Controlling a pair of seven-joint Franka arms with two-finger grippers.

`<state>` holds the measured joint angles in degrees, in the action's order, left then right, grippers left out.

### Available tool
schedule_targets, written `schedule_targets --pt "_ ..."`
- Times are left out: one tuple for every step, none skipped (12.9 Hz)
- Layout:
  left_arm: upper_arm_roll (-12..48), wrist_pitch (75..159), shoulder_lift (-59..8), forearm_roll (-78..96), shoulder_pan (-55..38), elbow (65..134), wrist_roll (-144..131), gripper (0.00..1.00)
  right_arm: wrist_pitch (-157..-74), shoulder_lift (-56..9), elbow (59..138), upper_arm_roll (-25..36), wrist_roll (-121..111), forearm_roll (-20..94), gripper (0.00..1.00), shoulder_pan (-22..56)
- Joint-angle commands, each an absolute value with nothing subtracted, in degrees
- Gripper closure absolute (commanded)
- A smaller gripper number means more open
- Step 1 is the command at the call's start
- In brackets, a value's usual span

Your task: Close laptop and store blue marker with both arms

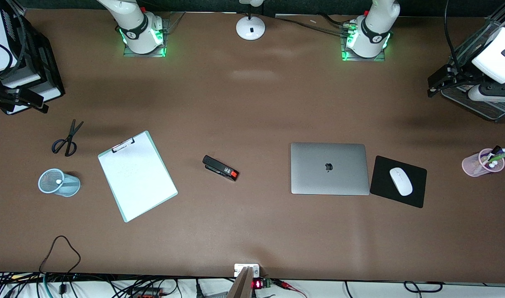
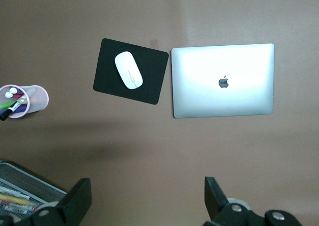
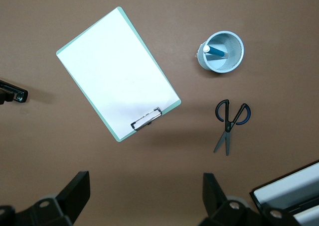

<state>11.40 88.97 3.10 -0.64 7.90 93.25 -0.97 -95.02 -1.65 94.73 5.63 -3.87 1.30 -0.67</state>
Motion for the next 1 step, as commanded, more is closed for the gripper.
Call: schedule_targets --pt "11.78 88.86 3.6 -0.09 8.53 93.43 -0.35 0.0 -94.39 -0.88 94.57 5.19 -3.96 1.41 0.0 -1.05"
